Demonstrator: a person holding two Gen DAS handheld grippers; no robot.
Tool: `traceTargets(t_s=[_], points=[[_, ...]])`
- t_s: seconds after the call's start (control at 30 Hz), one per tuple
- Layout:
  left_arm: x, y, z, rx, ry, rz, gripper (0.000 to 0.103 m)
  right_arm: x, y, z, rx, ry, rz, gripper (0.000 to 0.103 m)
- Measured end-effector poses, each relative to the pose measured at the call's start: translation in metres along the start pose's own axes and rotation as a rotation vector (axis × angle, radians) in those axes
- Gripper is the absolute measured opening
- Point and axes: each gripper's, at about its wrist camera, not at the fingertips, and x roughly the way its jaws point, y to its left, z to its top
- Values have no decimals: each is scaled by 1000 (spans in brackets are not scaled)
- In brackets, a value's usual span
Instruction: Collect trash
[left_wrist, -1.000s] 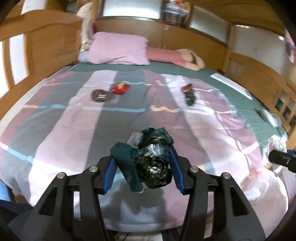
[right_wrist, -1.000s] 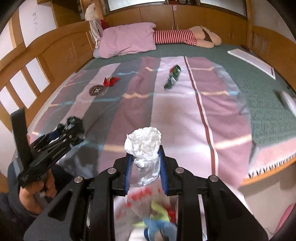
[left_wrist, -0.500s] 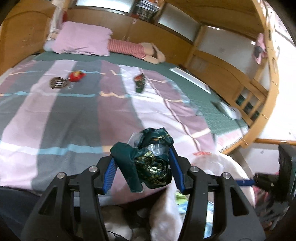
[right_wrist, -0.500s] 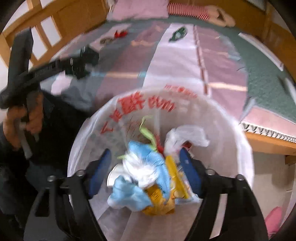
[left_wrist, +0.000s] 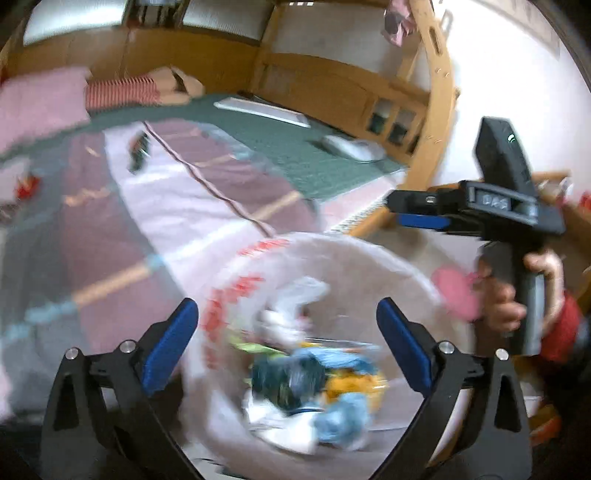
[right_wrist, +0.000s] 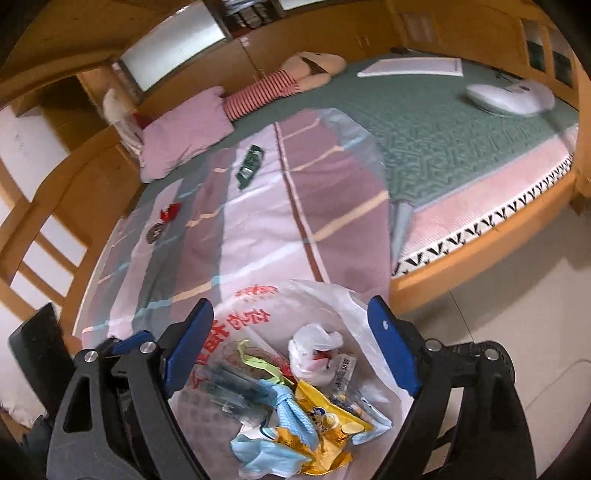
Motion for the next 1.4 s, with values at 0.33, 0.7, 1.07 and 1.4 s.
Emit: traceTargets(t_s=[0.33, 0.7, 1.07, 1.4], points=[[-34, 145, 28, -390, -89, 580, 99, 59, 36, 41, -52, 39, -62, 84], [-64, 263, 15, -845, -105, 848, 99, 210, 159, 141, -153, 69, 38, 84], [-79, 274, -13, -944, -124, 956, 99, 410, 322, 166, -211, 261, 95, 77], [-81, 284, -18, -1009, -126, 959, 99, 445, 346, 140, -318, 367, 101, 4]])
